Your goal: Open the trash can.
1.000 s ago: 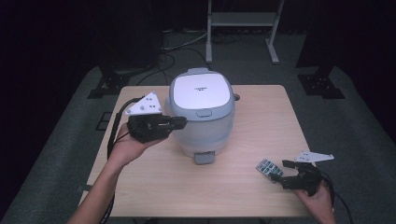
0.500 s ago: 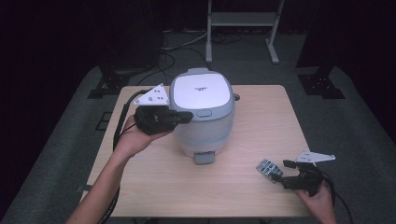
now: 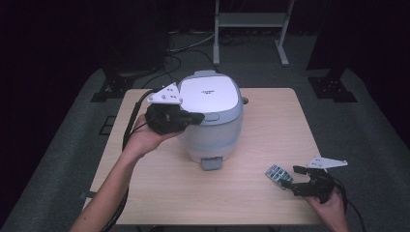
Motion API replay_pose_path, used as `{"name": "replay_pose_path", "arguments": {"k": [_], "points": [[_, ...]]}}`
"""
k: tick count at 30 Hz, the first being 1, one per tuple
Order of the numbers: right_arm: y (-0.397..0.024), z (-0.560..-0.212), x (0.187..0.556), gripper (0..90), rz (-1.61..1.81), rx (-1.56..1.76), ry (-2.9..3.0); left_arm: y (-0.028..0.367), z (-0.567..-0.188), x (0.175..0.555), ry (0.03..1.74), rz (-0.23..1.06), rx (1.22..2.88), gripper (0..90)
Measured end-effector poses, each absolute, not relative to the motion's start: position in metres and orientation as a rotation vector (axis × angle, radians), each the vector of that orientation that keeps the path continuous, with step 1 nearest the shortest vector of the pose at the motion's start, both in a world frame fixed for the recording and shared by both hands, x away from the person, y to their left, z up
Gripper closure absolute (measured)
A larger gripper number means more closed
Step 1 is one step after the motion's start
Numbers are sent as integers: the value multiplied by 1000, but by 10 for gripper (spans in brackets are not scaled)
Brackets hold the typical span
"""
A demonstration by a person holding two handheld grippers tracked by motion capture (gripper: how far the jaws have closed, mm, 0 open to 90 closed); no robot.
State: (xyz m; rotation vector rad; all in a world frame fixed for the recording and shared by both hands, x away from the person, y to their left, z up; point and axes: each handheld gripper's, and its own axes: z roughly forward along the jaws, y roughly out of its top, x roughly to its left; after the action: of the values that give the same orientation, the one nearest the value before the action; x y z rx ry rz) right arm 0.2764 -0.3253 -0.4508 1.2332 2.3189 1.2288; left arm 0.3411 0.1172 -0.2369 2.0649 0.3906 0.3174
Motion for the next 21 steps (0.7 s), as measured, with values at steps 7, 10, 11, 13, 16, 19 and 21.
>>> {"name": "replay_pose_path", "arguments": {"k": [7, 10, 11, 13, 16, 19, 21], "points": [[-325, -451, 276, 170, 1230, 1233, 2320, 111, -238, 347, 394, 309, 2066, 880], [-325, -451, 276, 170, 1234, 1229, 2320, 108, -239, 350, 396, 306, 2074, 880], [-325, -451, 276, 170, 1235, 1228, 2321, 107, -239, 351, 396, 307, 2073, 880], [-325, -451, 276, 170, 1235, 1227, 2321, 106, -240, 352, 396, 309, 2074, 880], [-325, -451, 276, 170, 1237, 1233, 2321, 104, -239, 355, 402, 310, 2082, 880], [-326, -450, 276, 170, 1241, 1234, 2320, 102, -239, 357, 405, 309, 2086, 880], [-326, -450, 276, 170, 1243, 1235, 2320, 100, -240, 359, 404, 309, 2088, 880]]}}
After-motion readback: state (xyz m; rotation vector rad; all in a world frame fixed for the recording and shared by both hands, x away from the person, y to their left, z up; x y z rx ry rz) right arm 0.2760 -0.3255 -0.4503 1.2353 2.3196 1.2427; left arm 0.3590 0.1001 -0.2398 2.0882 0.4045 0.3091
